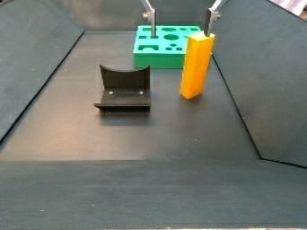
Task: Pick up the rectangle object. Move up. Move to above the board. Insert the rectangle object.
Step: Pick up the rectangle object.
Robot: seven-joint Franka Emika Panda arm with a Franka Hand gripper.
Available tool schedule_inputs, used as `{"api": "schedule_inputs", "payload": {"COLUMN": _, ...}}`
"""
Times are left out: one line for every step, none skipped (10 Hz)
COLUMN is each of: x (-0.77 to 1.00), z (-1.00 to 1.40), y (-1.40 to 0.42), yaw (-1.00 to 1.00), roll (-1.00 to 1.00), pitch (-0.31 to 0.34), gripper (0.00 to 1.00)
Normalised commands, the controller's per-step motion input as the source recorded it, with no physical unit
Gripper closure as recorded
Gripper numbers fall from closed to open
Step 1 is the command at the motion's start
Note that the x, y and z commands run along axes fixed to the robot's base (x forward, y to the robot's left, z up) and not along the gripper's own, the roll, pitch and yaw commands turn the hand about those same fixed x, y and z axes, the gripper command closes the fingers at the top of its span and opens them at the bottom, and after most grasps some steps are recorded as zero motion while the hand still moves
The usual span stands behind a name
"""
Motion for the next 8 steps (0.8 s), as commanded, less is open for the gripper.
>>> {"api": "schedule_inputs", "payload": {"x": 0.00, "z": 0.00, "y": 0.00, "yaw": 0.00, "roll": 0.01, "pitch": 0.000, "gripper": 0.00}}
{"api": "schedule_inputs", "payload": {"x": -0.29, "z": 0.14, "y": -0.45, "yaw": 0.27, "roll": 0.16, "pitch": 0.000, "gripper": 0.00}}
{"api": "schedule_inputs", "payload": {"x": -0.25, "z": 0.19, "y": -0.47, "yaw": 0.51, "roll": 0.03, "pitch": 0.000, "gripper": 0.00}}
{"api": "schedule_inputs", "payload": {"x": -0.30, "z": 0.00, "y": -0.42, "yaw": 0.62, "roll": 0.00, "pitch": 0.000, "gripper": 0.00}}
{"api": "schedule_inputs", "payload": {"x": -0.29, "z": -0.16, "y": -0.37, "yaw": 0.75, "roll": 0.01, "pitch": 0.000, "gripper": 0.00}}
{"api": "schedule_inputs", "payload": {"x": -0.23, "z": -0.39, "y": -0.31, "yaw": 0.83, "roll": 0.06, "pitch": 0.000, "gripper": 0.00}}
{"api": "schedule_inputs", "payload": {"x": -0.27, "z": -0.49, "y": -0.27, "yaw": 0.82, "roll": 0.07, "pitch": 0.000, "gripper": 0.00}}
{"api": "schedule_inputs", "payload": {"x": -0.30, "z": -0.33, "y": -0.39, "yaw": 0.74, "roll": 0.06, "pitch": 0.000, "gripper": 0.00}}
